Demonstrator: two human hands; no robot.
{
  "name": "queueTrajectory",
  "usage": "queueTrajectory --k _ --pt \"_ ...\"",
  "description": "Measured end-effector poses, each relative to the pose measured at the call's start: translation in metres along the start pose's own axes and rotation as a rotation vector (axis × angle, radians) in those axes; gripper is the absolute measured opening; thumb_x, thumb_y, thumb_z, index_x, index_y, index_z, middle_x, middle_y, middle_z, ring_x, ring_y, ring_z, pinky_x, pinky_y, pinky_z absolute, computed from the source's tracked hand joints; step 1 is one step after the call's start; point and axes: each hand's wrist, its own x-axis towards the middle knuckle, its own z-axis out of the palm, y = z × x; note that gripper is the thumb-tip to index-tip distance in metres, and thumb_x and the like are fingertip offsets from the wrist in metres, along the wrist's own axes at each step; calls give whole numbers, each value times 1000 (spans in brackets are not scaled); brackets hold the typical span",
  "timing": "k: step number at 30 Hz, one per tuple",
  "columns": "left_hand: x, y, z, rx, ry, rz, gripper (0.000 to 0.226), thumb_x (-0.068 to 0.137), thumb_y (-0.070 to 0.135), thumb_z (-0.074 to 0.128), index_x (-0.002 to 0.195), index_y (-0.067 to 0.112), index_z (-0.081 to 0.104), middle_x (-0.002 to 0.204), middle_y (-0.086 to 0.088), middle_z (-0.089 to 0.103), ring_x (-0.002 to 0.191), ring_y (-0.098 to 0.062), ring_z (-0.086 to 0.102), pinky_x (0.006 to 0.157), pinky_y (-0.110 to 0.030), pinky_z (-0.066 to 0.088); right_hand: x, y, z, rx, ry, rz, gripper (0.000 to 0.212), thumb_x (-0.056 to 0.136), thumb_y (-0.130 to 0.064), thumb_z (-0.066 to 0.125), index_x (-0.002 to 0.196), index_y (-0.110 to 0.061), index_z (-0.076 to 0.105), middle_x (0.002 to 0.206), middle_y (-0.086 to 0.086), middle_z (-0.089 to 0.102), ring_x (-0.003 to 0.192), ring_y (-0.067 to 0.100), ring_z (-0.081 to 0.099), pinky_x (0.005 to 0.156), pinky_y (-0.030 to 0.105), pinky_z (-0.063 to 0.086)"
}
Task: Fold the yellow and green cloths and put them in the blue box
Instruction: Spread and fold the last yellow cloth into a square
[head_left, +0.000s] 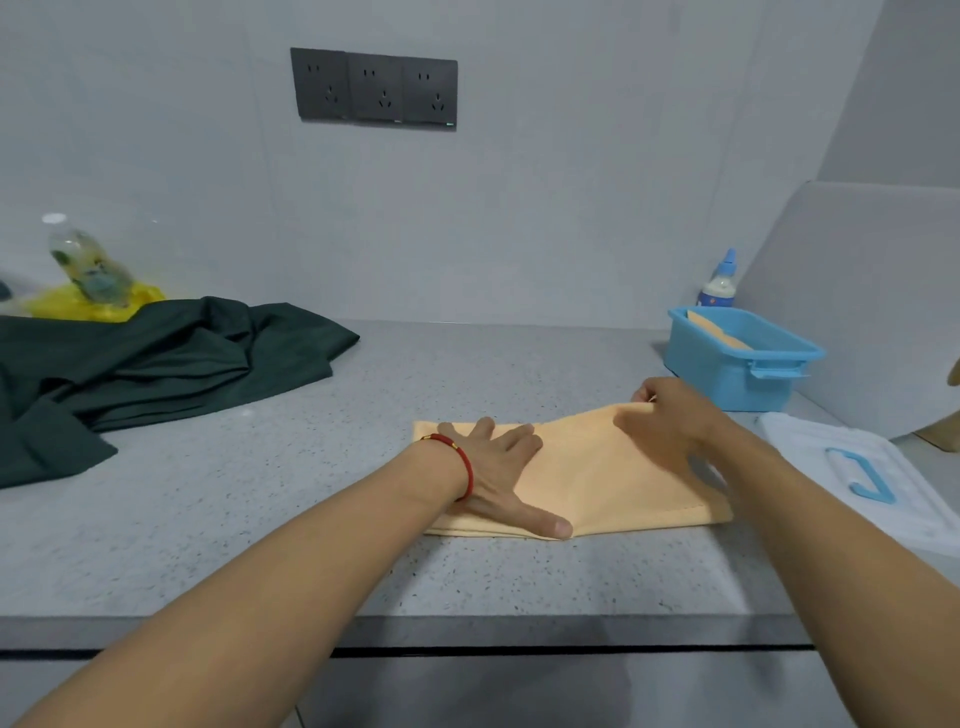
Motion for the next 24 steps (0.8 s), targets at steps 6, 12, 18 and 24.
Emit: queueTrajectory --k 6,12,18,24 --pt "1 2 -7 -29 41 56 133 56 105 40 157 23 10 167 9 9 154 -14 0 117 -68 -8 -15 20 -28 129 -371 312 83 60 -65 84 112 -6 59 113 12 67 105 30 66 90 44 55" --pt "-2 0 -1 -152 -4 64 127 64 99 46 160 33 -3 169 13 -10 154 -10 -15 120 -63 -12 -44 28 -38 458 -347 209 20 93 -27 74 96 -8 66 79 8 72 68 13 63 63 28 49" --pt "-3 6 -15 -154 -38 38 132 58 99 51 159 34 -1 169 11 1 155 -14 -3 120 -63 -7 -64 -26 -57 802 -239 8 15 95 -16 70 82 -10 69 67 2 64 51 9 53 43 21 38" --pt "-25 -1 -16 -556 329 -7 83 89 71 57 154 25 34 159 1 35 149 -20 27 124 -54 7 -63 -89 -57 573 -170 -59 15 92 -16 71 88 -2 74 59 2 60 44 11 52 43 23 42"
